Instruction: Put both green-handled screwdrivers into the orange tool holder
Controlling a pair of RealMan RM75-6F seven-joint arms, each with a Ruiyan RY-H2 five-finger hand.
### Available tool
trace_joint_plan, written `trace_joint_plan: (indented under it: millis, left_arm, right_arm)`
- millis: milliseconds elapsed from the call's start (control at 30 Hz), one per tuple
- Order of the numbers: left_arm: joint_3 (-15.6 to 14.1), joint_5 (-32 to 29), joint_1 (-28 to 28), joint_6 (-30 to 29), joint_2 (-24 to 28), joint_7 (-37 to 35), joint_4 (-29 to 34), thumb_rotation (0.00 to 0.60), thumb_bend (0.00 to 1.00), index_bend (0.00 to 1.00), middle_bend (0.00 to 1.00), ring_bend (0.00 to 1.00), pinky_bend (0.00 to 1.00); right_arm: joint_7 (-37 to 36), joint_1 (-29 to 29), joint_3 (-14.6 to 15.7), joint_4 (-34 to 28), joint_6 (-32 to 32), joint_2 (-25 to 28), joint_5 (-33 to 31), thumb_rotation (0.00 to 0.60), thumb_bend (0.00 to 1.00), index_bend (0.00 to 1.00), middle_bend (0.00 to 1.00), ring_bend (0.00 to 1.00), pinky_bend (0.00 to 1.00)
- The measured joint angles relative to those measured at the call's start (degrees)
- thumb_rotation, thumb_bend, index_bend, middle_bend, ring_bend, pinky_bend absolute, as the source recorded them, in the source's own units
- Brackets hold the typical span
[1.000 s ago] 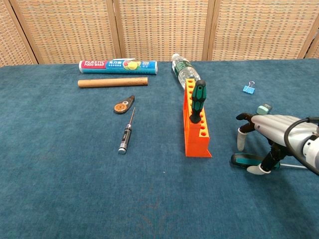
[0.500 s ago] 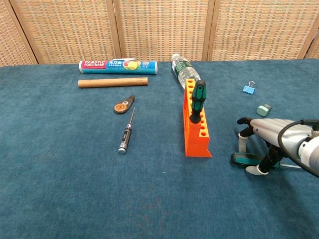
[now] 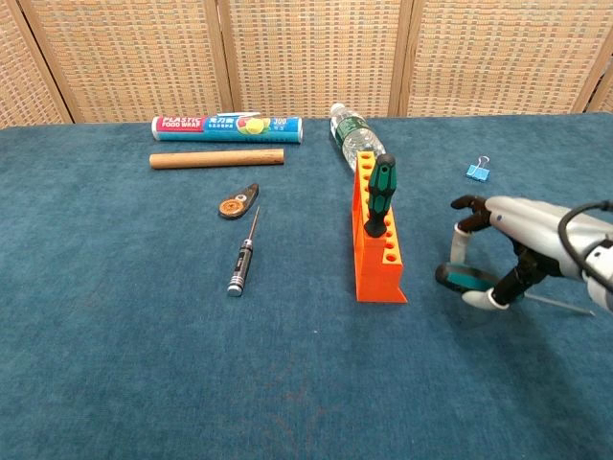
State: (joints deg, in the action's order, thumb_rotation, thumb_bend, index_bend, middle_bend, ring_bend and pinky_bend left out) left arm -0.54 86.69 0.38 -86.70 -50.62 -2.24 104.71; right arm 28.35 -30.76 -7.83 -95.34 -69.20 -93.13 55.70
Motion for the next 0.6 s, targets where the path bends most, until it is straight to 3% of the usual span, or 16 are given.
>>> trace_joint_plan:
  millis: [367, 600]
  left_arm:
    - [-0.1, 0.1, -0.1, 0.3, 0.2, -0.4, 0.0, 0.600, 0.00, 0.00, 0.00, 0.00, 0.00]
    - [0.0, -0.5, -0.5, 0.9, 0.4, -1.0, 0.0, 0.600, 0.00, 0.00, 0.00, 0.00, 0.00]
  right_arm:
    - [-10.7, 1.5, -6.0, -9.2, -1.4, 6.9, 4.2, 0.600, 0.36, 0.65, 0.08, 0.00, 0.02]
    - [-13.2, 0.7, -10.7, -13.2, -0.8, 10.1, 2.9, 0.600, 0.36, 0.65, 0.09, 0.00, 0.02]
